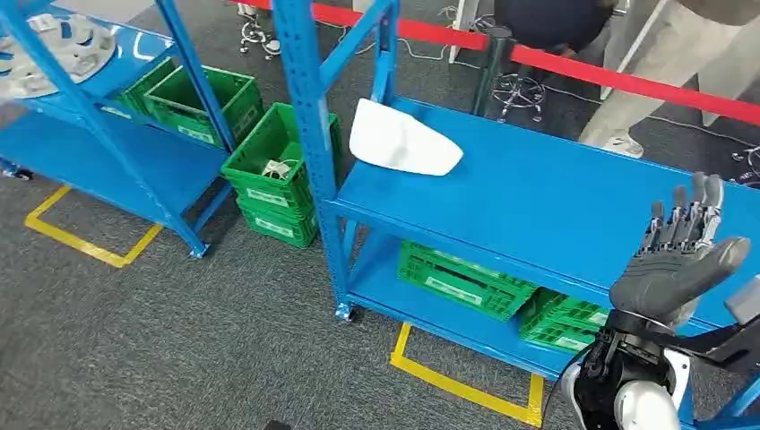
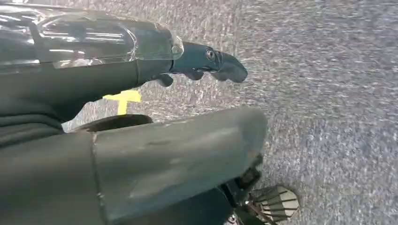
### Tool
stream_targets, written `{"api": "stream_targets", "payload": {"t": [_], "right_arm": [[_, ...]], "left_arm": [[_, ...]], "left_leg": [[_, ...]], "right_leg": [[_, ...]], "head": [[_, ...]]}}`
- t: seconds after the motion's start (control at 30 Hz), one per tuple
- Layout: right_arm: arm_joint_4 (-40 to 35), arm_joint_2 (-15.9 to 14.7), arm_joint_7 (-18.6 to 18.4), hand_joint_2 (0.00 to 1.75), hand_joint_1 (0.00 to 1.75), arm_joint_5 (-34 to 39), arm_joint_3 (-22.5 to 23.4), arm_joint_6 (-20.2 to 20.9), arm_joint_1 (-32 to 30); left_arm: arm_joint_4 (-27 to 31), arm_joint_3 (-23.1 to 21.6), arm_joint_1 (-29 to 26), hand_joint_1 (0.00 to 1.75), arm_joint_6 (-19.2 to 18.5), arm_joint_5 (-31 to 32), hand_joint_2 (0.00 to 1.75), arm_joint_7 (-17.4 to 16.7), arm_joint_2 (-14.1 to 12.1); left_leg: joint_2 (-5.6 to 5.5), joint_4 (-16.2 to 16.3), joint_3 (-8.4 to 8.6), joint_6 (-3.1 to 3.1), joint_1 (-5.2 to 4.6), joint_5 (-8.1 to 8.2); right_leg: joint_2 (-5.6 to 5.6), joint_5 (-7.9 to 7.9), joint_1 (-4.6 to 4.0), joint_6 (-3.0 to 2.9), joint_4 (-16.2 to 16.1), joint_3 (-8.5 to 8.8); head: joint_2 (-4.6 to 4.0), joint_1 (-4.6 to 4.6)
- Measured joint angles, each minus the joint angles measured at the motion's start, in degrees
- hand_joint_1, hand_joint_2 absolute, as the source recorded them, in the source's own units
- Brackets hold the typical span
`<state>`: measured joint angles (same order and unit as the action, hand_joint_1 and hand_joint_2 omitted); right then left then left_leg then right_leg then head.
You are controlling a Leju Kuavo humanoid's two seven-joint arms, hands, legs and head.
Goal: Take the parts from the cabinet and place them on the table.
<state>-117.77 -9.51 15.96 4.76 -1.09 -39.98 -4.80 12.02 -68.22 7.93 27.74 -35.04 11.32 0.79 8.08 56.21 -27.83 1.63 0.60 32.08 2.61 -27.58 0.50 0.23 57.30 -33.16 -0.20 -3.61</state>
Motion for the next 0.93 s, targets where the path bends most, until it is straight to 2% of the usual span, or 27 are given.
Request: {"api": "stream_targets", "payload": {"t": [0.03, 0.07, 0.1, 0.13, 0.17, 0.2, 0.23, 0.27, 0.3, 0.33, 0.37, 0.4, 0.47, 0.5, 0.53, 0.57, 0.6, 0.63, 0.67, 0.7, 0.73, 0.77, 0.8, 0.83, 0.87, 0.9, 0.93], "right_arm": [[-0.2, 0.0, -0.1, 0.0, 0.0, -0.1, 0.0, 0.0, -0.1], [-0.1, -0.1, -0.2, 0.0, 0.0, -0.1, 0.0, 0.0, 0.3], [-0.1, -0.1, -0.3, 0.0, 0.0, -0.1, -0.2, 0.0, 0.5], [0.0, 0.0, -0.6, 0.0, 0.0, -0.1, -0.4, 0.0, 0.5], [0.0, 0.0, -0.9, 0.0, 0.0, 0.0, -0.5, 0.0, 0.4], [0.2, -0.1, -1.4, 0.0, 0.0, 0.0, -0.6, 0.0, 0.4], [0.4, -0.2, -1.8, 0.0, 0.0, 0.1, -0.8, 0.0, 0.4], [0.5, -0.4, -2.7, 0.0, 0.0, 0.0, -1.2, 0.0, 0.5], [0.8, -1.0, -3.9, 0.0, 0.0, -0.6, -1.9, 0.0, 0.6], [1.0, -1.4, -4.8, 0.0, 0.0, -1.0, -2.4, 0.0, 0.7], [1.9, -1.8, -5.5, 0.0, 0.0, -1.2, -3.3, 0.0, 0.9], [2.7, -2.3, -5.9, 0.0, 0.0, -1.2, -3.9, 0.0, 1.1], [4.7, -2.8, -5.8, 0.0, 0.0, -0.8, -5.0, 0.0, 0.9], [5.4, -3.0, -5.7, 0.0, 0.0, -0.6, -5.4, 0.0, 0.9], [5.9, -3.4, -5.6, 0.0, 0.0, -0.6, -5.7, 0.0, 0.8], [6.4, -3.6, -5.5, 0.0, 0.0, -0.6, -6.0, 0.0, 1.1], [7.0, -3.9, -5.5, 0.0, 0.0, -0.6, -6.2, 0.0, 1.4], [7.7, -4.0, -5.5, 0.0, 0.0, -0.5, -6.7, 0.0, 1.4], [8.3, -4.0, -5.5, 0.0, 0.0, -0.6, -7.1, 0.0, 1.2], [8.7, -4.2, -5.5, 0.0, 0.0, -0.5, -7.4, 0.0, 1.0], [9.2, -4.3, -5.5, 0.0, 0.0, -0.5, -7.5, 0.0, 0.9], [9.7, -4.4, -5.5, 0.0, 0.0, -0.6, -7.7, 0.0, 0.9], [10.1, -4.5, -5.7, 0.0, 0.0, -1.0, -7.9, 0.0, 0.9], [10.5, -4.7, -6.1, 0.0, 0.0, -1.4, -8.1, 0.0, 0.9], [11.0, -4.9, -6.4, 0.0, 0.0, -2.0, -8.4, 0.0, 1.0], [11.6, -5.0, -6.6, 0.0, 0.0, -2.9, -8.5, 0.0, 1.0], [12.5, -5.0, -6.9, 0.0, 0.0, -3.6, -8.7, 0.0, 1.0]], "left_arm": [[0.0, 0.0, 0.1, 0.0, 0.0, 0.0, 0.0, 0.0, 0.0], [0.0, 0.0, 0.1, 0.0, 0.1, 0.2, 0.0, 0.1, 0.1], [0.0, 0.0, 0.0, 0.0, 0.1, 0.2, 0.0, 0.0, 0.1], [0.0, 0.0, -0.2, 0.0, 0.1, 0.2, 0.0, 0.0, 0.0], [0.0, 0.0, -0.4, 0.0, 0.1, 0.2, 0.0, -0.1, 0.0], [0.0, -0.1, -0.6, 0.0, 0.1, 0.3, 0.0, -0.2, -0.1], [0.0, -0.1, -0.6, 0.0, 0.1, 0.4, 0.0, -0.4, -0.1], [0.0, -0.2, -0.6, 0.0, 0.1, 0.6, 0.0, -0.5, -0.1], [0.0, -0.4, -0.6, 0.0, 0.1, 0.8, 0.0, -0.5, -0.1], [0.0, -0.6, -0.6, 0.0, 0.1, 1.0, 0.0, -0.5, -0.1], [0.0, -0.6, -0.7, 0.0, 0.1, 1.2, 0.0, -0.6, -0.1], [0.0, -0.7, -0.6, 0.0, 0.1, 1.3, 0.0, -0.7, -0.1], [0.0, -1.0, -0.6, 0.0, 0.1, 1.4, 0.0, -1.0, -0.2], [0.0, -1.0, -0.6, 0.0, 0.1, 1.5, 0.0, -1.0, -0.2], [0.0, -1.0, -0.5, 0.0, 0.1, 1.5, 0.0, -1.0, 0.0], [0.0, -1.0, -0.6, 0.0, 0.1, 1.6, 0.0, -1.0, 0.0], [0.0, -1.0, -0.6, 0.0, 0.0, 1.6, 0.0, -1.0, 0.1], [0.0, -1.0, -0.7, 0.0, 0.0, 1.6, 0.0, -1.0, 0.2], [0.0, -1.0, -0.7, 0.0, 0.0, 1.6, 0.0, -1.0, 0.1], [0.0, -1.0, -0.7, 0.0, 0.0, 1.6, 0.0, -1.1, 0.0], [0.0, -1.0, -0.7, 0.0, 0.0, 1.6, 0.0, -1.1, 0.0], [0.0, -1.0, -0.6, 0.0, 0.0, 1.6, 0.0, -1.1, 0.0], [0.0, -1.0, -0.6, 0.0, 0.0, 1.7, 0.0, -1.2, 0.1], [0.0, -1.0, -0.5, 0.0, -0.1, 1.8, 0.0, -1.2, 0.2], [0.0, -1.1, -0.5, 0.0, -0.1, 1.9, 0.0, -1.2, 0.2], [0.0, -1.1, -0.3, 0.0, -0.1, 2.1, 0.0, -1.2, 0.2], [0.0, -1.1, -0.3, 0.0, -0.2, 2.3, 0.0, -1.2, 0.2]], "left_leg": [[-4.89, 0.9, -0.16, 0.41, 0.37, 0.86], [-7.91, 3.9, -1.68, 0.34, 0.46, 2.64], [-8.65, 8.7, -4.2, 0.3, 0.41, 4.82], [-8.68, 13.9, -7.13, 0.31, 0.35, 6.75], [-8.54, 17.6, -9.56, 0.25, 0.35, 7.63], [-8.38, 19.1, -11.04, 0.1, 0.33, 7.05], [-8.34, 17.8, -11.1, -0.11, 0.28, 5.08], [-8.57, 14.4, -10.09, -0.45, 0.26, 2.17], [-9.55, 8.7, -7.94, -0.9, 0.23, -1.65], [-11.37, 5.1, -6.61, -1.24, 0.27, -3.72], [-15.0, 3.0, -5.81, -1.88, 0.64, -3.44], [-14.17, 1.8, -4.97, -1.52, 0.41, -3.15], [-12.83, 1.9, -4.77, -1.83, 0.0, -3.0], [-11.96, 1.2, -4.42, -2.14, 0.11, -3.21], [-10.84, 0.4, -3.83, -2.37, 0.34, -3.46], [-9.89, 0.0, -3.31, -2.6, 0.37, -3.4], [-8.66, 0.0, -3.03, -2.8, 0.34, -3.22], [-7.47, 0.0, -2.87, -2.82, 0.32, -2.94], [-6.42, 0.0, -2.79, -2.75, 0.3, -2.73], [-5.48, 0.0, -2.69, -2.69, 0.3, -2.5], [-4.65, 0.0, -2.4, -2.55, 0.3, -2.23], [-3.88, 0.0, -2.03, -2.33, 0.33, -1.92], [-3.13, 0.0, -1.47, -2.12, 0.38, -1.53], [-2.61, 0.0, -0.9, -1.85, 0.38, -1.15], [-2.08, 0.0, -0.93, -1.41, 0.11, -0.85], [-1.76, 0.2, -0.86, -1.02, -0.11, -0.58], [-1.26, 0.0, -0.73, -0.81, -0.13, -0.57]], "right_leg": [[-0.25, 0.08, 0.26, -0.25, -0.2, 0.26], [-0.73, 0.0, 0.32, -0.67, -0.2, 0.37], [-1.3, -0.1, 0.29, -0.9, -0.2, 0.41], [-1.99, -0.21, 0.11, -1.12, -0.2, 0.42], [-2.79, -0.26, -0.07, -1.2, -0.2, 0.45], [-3.6, -0.37, -0.22, -1.35, -0.2, 0.56], [-4.46, -0.43, -0.32, -1.35, -0.2, 0.74], [-5.26, -0.59, -0.4, -1.41, -0.1, 1.01], [-6.18, -0.77, -0.49, -1.33, -0.1, 1.41], [-6.64, -0.95, -0.49, -1.29, -0.1, 1.61], [-7.42, -1.2, -0.69, -0.9, 0.0, 1.53], [-8.39, -1.24, -0.25, -0.56, 0.1, 1.27], [-9.81, -0.94, 0.36, 0.35, -0.3, 1.15], [-10.6, -0.93, 0.27, 0.76, -0.4, 1.05], [-9.51, -1.47, 0.29, 0.84, 0.1, 0.9], [-6.34, -2.76, -0.01, 1.15, 2.0, 0.0], [-4.44, -4.86, 0.05, 1.61, 6.3, -2.28], [-3.5, -6.75, 0.17, 1.92, 11.1, -4.88], [-3.05, -8.0, 0.31, 2.17, 15.0, -7.15], [-2.83, -7.99, 0.47, 2.38, 17.0, -8.52], [-2.71, -6.61, 0.62, 2.49, 16.2, -8.4], [-2.45, -4.07, 0.69, 2.5, 13.0, -6.96], [-1.84, -0.85, 0.69, 2.41, 7.7, -4.3], [-0.34, 1.79, 0.63, 2.18, 2.3, -1.6], [1.36, 0.6, 0.05, 1.97, 0.6, -0.16], [1.26, 0.48, -0.13, 1.34, -0.3, -0.12], [1.01, 0.33, -0.17, 0.97, 0.1, -0.36]], "head": [[-0.04, 0.29], [0.0, 0.67], [-0.02, 1.18], [-0.02, 1.51], [-0.02, 1.84], [-0.02, 2.03], [-0.02, 2.12], [-0.02, 2.27], [-0.02, 2.4], [-0.02, 2.45], [-0.02, 2.38], [-0.02, 2.38], [-0.02, 2.49], [-0.02, 2.47], [-0.02, 2.47], [-0.02, 1.95], [-0.02, 1.35], [-0.02, 1.31], [-0.02, 1.09], [-0.02, 0.96], [-0.02, 0.68], [-0.02, 0.55], [-0.02, 0.35], [-0.02, 0.06], [-0.02, -0.07], [-0.02, -0.17], [-0.02, -0.02]]}}
